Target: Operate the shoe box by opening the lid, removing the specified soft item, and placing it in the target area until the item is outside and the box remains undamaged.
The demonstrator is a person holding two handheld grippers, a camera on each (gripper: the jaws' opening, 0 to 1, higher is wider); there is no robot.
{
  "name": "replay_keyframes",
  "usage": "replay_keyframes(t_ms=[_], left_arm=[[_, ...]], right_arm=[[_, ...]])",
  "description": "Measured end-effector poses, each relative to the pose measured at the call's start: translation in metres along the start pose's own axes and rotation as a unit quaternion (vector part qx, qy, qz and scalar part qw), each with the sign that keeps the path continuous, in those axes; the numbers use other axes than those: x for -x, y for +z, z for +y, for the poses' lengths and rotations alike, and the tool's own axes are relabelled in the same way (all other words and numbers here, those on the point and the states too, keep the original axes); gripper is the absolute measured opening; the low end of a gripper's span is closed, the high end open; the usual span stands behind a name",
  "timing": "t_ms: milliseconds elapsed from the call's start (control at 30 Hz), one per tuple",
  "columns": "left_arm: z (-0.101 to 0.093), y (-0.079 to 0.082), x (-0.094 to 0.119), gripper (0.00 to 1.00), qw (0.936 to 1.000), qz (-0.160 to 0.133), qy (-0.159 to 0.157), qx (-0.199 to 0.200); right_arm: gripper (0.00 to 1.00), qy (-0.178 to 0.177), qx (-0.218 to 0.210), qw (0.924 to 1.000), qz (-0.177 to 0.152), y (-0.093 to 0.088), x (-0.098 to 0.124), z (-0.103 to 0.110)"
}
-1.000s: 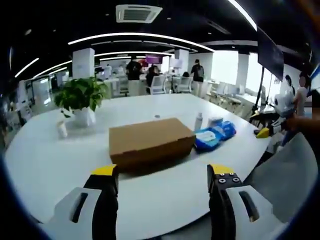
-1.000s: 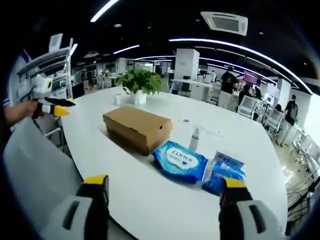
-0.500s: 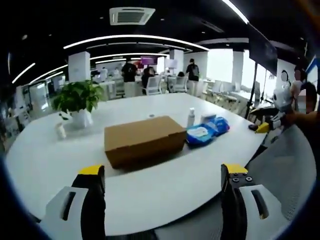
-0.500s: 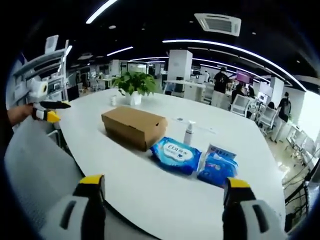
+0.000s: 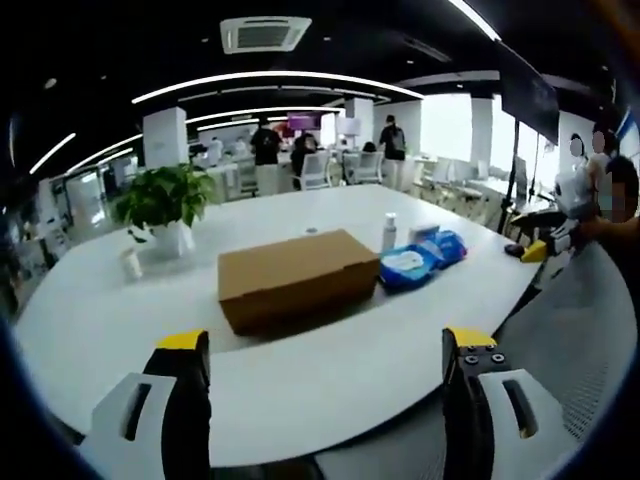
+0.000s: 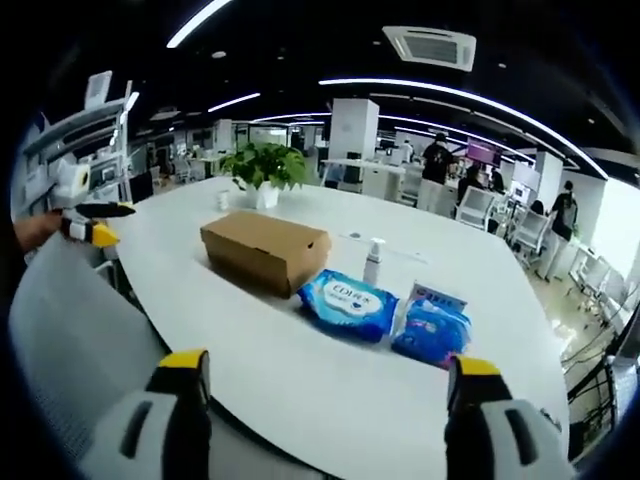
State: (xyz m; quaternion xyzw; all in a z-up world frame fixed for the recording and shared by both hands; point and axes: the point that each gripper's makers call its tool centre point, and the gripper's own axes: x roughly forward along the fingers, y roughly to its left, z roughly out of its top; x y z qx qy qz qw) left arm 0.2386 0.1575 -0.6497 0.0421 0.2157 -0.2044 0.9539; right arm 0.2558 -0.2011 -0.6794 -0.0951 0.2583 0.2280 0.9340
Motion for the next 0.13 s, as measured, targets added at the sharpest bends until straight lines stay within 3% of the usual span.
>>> replay_keyframes(t_ms=[133], left_arm=[[0.0011,-0.0006,0.0000,1.00,1.0000,-0.001,0.005,-0.005]], right_arm=[[0.99,0.002,0.000,1.0000,0.004,-0.0026,-0.0019,0.0008]])
